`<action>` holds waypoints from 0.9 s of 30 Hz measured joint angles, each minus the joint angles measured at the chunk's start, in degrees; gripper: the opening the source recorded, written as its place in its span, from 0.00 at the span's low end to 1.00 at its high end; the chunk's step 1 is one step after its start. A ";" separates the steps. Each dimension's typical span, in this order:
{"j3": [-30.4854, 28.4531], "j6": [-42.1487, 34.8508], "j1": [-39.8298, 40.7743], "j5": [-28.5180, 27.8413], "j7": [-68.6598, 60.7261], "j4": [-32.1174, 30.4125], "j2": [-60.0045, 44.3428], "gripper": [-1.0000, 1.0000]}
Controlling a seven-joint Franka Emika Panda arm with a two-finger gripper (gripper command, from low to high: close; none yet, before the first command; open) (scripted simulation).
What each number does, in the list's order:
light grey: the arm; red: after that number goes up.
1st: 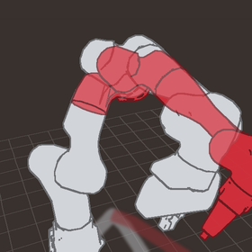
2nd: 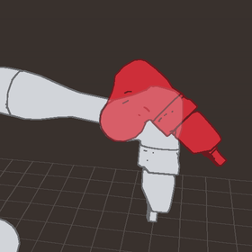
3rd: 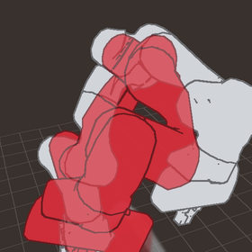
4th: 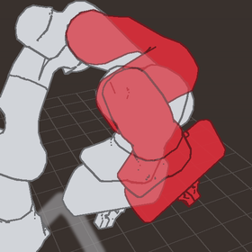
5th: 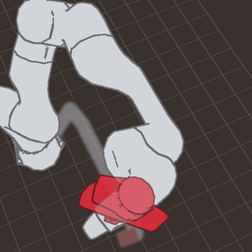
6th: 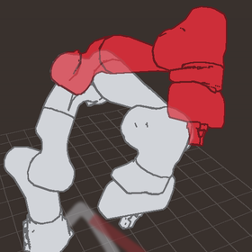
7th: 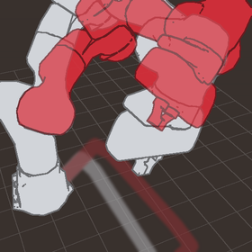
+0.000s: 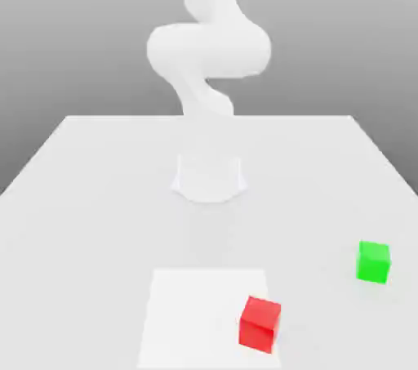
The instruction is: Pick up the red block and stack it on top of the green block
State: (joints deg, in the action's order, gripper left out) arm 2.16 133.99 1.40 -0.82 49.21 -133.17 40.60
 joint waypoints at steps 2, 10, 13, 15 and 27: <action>1.80 1.86 1.15 -0.74 2.90 -1.17 -4.43 0.50; 7.43 8.87 4.29 -4.13 14.25 -5.57 -21.21 0.50; 8.84 11.48 4.82 -5.38 18.48 -7.21 -27.48 0.50; 9.48 13.23 4.89 -6.06 21.19 -8.31 -31.64 0.50; 8.76 26.47 1.50 -7.62 32.40 -12.30 -55.86 0.50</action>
State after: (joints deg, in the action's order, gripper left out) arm 10.92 160.46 2.90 -8.44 81.61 -145.47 -15.26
